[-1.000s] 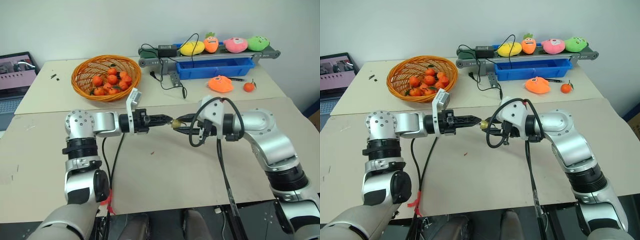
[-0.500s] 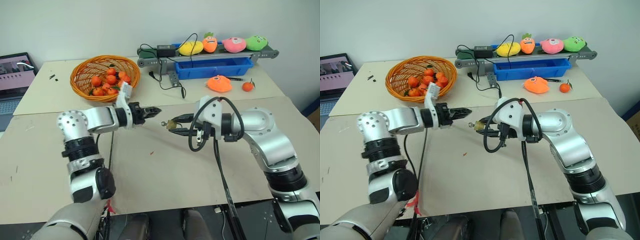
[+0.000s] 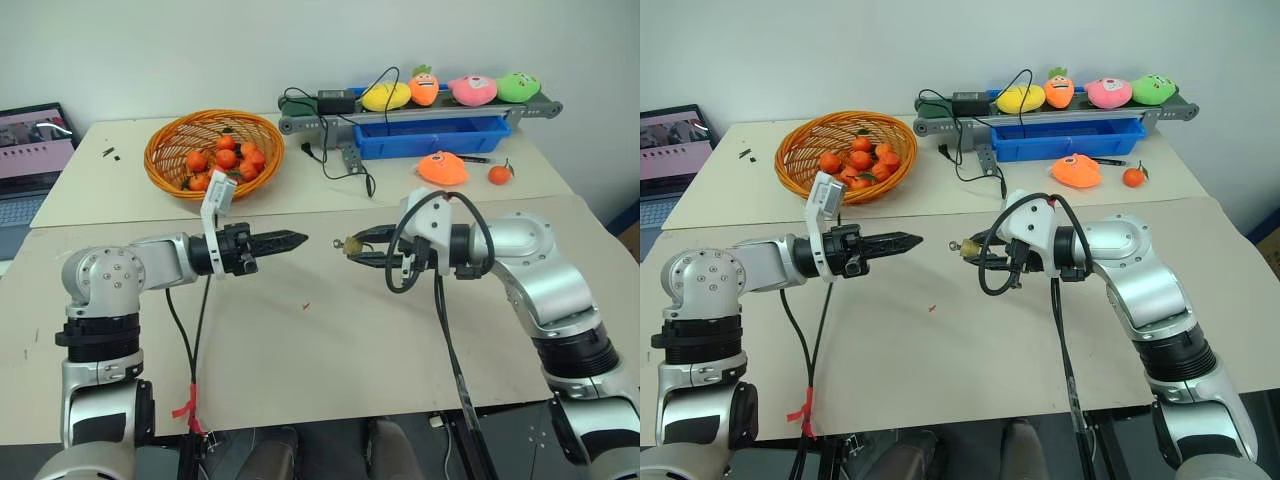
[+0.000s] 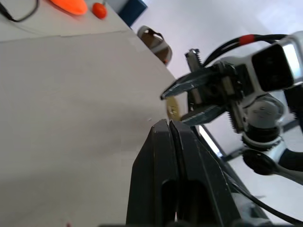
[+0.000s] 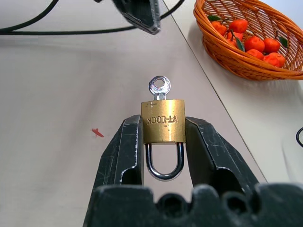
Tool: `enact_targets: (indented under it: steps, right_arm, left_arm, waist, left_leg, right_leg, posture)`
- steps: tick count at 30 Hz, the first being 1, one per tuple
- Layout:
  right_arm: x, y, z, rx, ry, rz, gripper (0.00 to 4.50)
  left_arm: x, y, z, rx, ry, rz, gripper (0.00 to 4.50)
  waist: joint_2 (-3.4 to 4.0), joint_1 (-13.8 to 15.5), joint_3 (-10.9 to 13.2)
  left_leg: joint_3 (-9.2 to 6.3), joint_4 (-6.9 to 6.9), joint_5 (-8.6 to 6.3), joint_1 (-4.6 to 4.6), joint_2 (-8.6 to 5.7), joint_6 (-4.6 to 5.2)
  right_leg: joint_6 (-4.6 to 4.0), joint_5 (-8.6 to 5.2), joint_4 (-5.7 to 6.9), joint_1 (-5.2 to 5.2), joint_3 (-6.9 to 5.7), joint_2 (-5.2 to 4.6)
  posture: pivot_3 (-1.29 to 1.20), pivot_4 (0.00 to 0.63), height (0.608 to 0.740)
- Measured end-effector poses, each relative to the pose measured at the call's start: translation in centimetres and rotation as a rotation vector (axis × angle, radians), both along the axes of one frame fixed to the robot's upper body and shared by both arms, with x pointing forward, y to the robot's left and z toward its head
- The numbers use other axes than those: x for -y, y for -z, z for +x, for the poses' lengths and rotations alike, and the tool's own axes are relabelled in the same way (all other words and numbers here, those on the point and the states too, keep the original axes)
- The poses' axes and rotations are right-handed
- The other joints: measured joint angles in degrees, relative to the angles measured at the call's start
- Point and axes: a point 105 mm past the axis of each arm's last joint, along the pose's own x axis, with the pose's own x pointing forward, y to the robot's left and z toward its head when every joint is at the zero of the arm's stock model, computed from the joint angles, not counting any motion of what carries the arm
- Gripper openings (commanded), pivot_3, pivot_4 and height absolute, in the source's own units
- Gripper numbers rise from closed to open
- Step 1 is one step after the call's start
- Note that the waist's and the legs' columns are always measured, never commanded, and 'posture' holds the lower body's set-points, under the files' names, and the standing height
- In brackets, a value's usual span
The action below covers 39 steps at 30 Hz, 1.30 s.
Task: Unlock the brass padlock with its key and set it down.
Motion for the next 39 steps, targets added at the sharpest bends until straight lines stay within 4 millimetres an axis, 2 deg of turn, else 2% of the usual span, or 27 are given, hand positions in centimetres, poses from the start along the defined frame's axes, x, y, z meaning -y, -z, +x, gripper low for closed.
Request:
enact_targets:
  steps: [6,18,25,28,35,39]
  right_arm:
    - [0.0,0.0,0.0,0.002,-0.001,0.000,0.90]
    - [0.0,-0.2,-0.1,0.011,-0.004,-0.003,0.90]
    - [-0.1,-0.2,-0.3,0.018,-0.011,-0.004,0.90]
    - [-0.2,-0.3,-0.3,0.020,-0.012,-0.004,0.90]
    - [-0.4,-0.5,-0.6,0.031,-0.020,-0.005,0.90]
    - [-0.4,-0.7,-0.6,0.036,-0.022,-0.004,0.90]
  left_arm:
    - [0.7,-0.3,-0.6,-0.044,0.060,-0.015,3.38]
    - [2.5,0.5,0.9,-0.218,0.036,-0.041,3.38]
    - [2.3,0.2,1.1,-0.235,0.016,-0.048,3.38]
    - [2.3,0.3,1.1,-0.240,0.012,-0.045,2.61]
    - [2.7,0.3,0.9,-0.250,0.035,-0.060,0.06]
    - [2.8,0.3,0.8,-0.255,0.039,-0.060,0.02]
  waist:
    - [0.00,-0.1,0.0]
    - [0.00,-0.1,0.0]
    - [0.00,0.0,0.0]
    - [0.00,0.0,0.0]
    - [0.00,0.0,0.0]
    - [0.00,0.0,0.0]
  left_leg:
    - [0.00,0.00,0.00,0.00,0.00,0.00]
    - [0.00,0.01,0.00,0.00,0.00,0.00]
    - [0.00,0.02,0.00,0.00,0.00,0.00]
    - [0.00,0.02,0.00,0.00,0.00,0.00]
    - [0.00,0.02,0.00,0.00,0.00,-0.01]
    - [0.00,0.01,0.00,0.00,0.00,0.00]
  right_leg:
    - [0.00,0.00,0.01,0.00,0.01,0.00]
    - [0.00,0.00,0.01,0.00,0.01,0.00]
    - [0.00,0.00,0.02,0.01,0.01,0.00]
    - [0.00,0.00,0.01,0.01,0.01,0.00]
    - [0.00,0.00,0.02,0.01,0.01,0.00]
    - [0.00,0.00,0.02,0.01,0.02,0.00]
  posture:
    - [0.00,0.150,0.740]
    - [0.00,0.150,0.740]
    - [0.00,0.150,0.740]
    - [0.00,0.150,0.740]
    - [0.00,0.150,0.740]
    - [0.00,0.150,0.740]
